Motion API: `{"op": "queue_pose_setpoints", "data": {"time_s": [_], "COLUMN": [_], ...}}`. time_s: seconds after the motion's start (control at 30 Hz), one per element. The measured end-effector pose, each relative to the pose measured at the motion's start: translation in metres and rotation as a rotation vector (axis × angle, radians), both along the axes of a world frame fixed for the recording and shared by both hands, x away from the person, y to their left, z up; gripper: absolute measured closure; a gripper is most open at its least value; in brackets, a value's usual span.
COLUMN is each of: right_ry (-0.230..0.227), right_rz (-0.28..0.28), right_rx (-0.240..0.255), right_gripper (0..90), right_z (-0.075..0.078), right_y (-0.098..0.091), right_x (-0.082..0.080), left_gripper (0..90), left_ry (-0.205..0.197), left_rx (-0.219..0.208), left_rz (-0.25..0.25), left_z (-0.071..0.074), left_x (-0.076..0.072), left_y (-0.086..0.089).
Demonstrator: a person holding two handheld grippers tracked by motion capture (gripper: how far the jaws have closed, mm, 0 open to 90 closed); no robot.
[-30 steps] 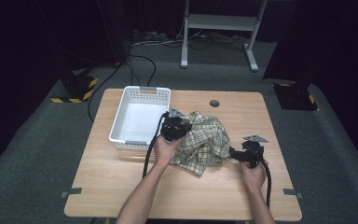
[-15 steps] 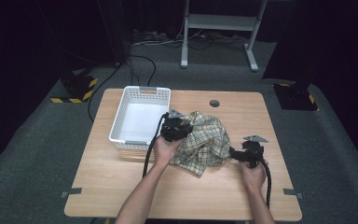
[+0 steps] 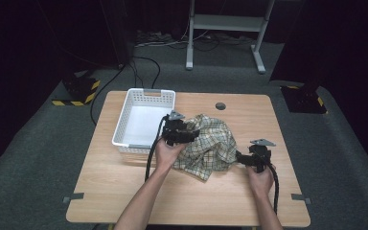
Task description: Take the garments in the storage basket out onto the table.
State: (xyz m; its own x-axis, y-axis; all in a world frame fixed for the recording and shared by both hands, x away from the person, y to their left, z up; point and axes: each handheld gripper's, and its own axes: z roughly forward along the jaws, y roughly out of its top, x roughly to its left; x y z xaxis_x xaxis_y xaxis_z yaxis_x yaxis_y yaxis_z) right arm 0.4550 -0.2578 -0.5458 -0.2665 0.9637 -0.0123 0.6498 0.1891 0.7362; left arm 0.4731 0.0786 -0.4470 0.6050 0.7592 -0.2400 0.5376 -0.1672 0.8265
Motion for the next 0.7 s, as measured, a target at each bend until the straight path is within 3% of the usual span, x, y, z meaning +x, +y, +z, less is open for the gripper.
{"op": "queue_pose_setpoints", "data": {"time_s": [0.3, 0.57, 0.6, 0.63, 0.7], "right_ry": [0.000, 0.000, 0.000, 0.000, 0.000], "right_rz": [0.000, 0.000, 0.000, 0.000, 0.000], "right_rx": [0.000, 0.000, 0.000, 0.000, 0.000], "right_gripper": [12.6, 12.6, 12.6, 12.6, 12.6], "right_z": [0.0000, 0.0000, 0.0000, 0.0000, 0.0000], "right_y": [0.0000, 0.0000, 0.0000, 0.0000, 0.0000], "right_x": [0.0000, 0.0000, 0.0000, 0.0000, 0.0000], "left_gripper": [16.8, 8.5, 8.5, 8.1, 6.6], "left_ry": [-0.001, 0.000, 0.000, -0.008, -0.013], "left_rx": [0.010, 0.033, 0.038, 0.071, 0.079], "left_rz": [0.012, 0.028, 0.033, 0.041, 0.037], "left_z": [0.0033, 0.0046, 0.0048, 0.0054, 0.0059], "left_x": [-0.0017, -0.0030, -0.0033, -0.0045, -0.0056], "left_y": [0.0053, 0.0069, 0.0071, 0.0067, 0.0067]}}
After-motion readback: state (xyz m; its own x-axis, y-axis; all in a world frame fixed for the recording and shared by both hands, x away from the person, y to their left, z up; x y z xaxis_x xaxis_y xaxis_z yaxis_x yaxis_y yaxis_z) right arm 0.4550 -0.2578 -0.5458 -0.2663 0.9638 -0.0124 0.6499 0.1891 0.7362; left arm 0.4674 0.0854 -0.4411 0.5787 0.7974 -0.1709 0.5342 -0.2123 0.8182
